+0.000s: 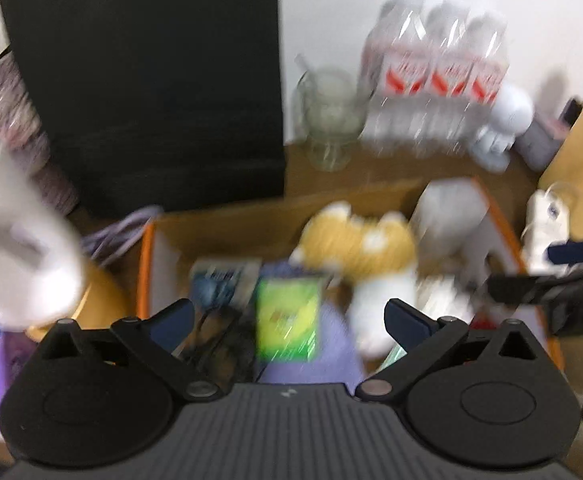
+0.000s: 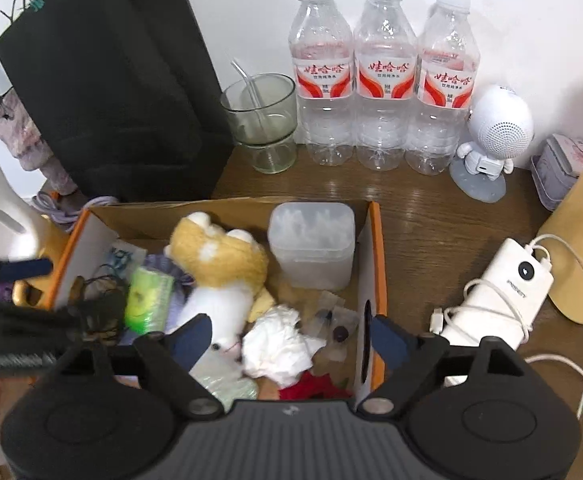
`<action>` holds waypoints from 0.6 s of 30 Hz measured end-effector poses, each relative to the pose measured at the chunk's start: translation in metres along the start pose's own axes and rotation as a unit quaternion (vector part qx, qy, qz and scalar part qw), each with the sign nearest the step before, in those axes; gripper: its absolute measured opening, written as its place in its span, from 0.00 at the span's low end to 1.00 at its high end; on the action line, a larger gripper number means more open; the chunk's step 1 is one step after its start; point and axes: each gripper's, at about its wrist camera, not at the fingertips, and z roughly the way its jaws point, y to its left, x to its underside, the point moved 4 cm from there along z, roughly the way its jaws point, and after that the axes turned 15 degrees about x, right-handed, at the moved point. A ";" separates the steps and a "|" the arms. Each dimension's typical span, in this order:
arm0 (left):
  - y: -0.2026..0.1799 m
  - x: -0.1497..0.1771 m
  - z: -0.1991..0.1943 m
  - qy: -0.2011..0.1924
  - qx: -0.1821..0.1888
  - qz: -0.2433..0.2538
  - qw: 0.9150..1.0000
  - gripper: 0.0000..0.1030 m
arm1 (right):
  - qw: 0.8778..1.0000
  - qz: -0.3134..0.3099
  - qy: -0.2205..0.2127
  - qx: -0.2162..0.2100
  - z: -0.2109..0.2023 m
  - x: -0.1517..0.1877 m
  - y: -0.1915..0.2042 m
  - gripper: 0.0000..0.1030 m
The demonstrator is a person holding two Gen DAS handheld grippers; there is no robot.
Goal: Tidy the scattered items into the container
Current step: 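Withdraw both grippers from the box toward the table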
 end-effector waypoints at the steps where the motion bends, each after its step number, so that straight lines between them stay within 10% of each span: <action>1: 0.003 0.005 -0.003 0.008 -0.007 -0.008 1.000 1.00 | 1.000 0.001 0.003 -0.001 -0.003 0.001 0.001 0.84; 18: -0.005 0.032 -0.075 -0.039 -0.016 -0.042 0.998 1.00 | 0.999 -0.020 -0.041 0.012 -0.075 0.035 0.017 0.86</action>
